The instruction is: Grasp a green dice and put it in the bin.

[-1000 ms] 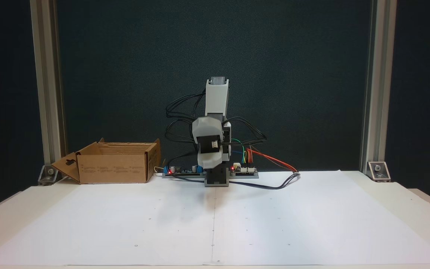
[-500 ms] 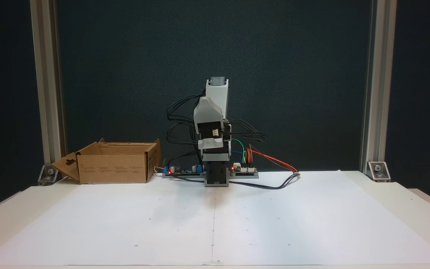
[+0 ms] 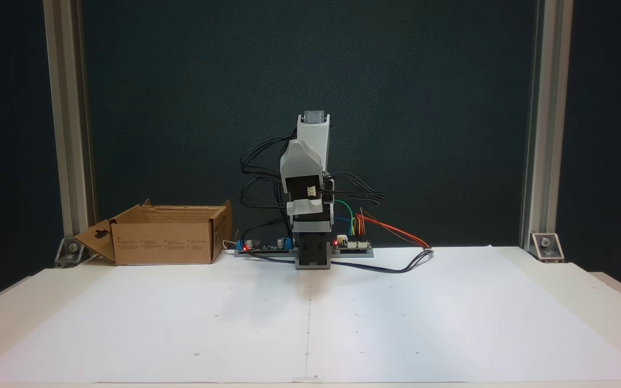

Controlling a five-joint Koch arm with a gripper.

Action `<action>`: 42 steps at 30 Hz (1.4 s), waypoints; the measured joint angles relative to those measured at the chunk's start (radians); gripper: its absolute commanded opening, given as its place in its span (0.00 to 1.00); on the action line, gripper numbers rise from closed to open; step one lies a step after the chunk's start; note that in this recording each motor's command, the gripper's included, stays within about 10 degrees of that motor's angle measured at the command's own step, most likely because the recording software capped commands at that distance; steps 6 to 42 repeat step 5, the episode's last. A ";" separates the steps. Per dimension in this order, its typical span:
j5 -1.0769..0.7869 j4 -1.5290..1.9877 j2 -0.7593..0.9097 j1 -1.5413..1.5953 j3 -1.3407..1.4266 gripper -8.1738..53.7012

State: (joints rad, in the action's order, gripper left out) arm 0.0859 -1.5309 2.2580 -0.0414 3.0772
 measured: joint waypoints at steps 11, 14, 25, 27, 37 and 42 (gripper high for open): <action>0.002 0.000 0.000 0.000 0.000 0.85; 0.002 0.000 0.000 0.000 0.000 0.85; 0.002 0.000 0.000 0.000 0.000 0.85; 0.002 0.000 0.000 0.000 0.000 0.85; 0.002 0.000 0.000 0.000 0.000 0.85; 0.002 0.000 0.000 0.000 0.000 0.85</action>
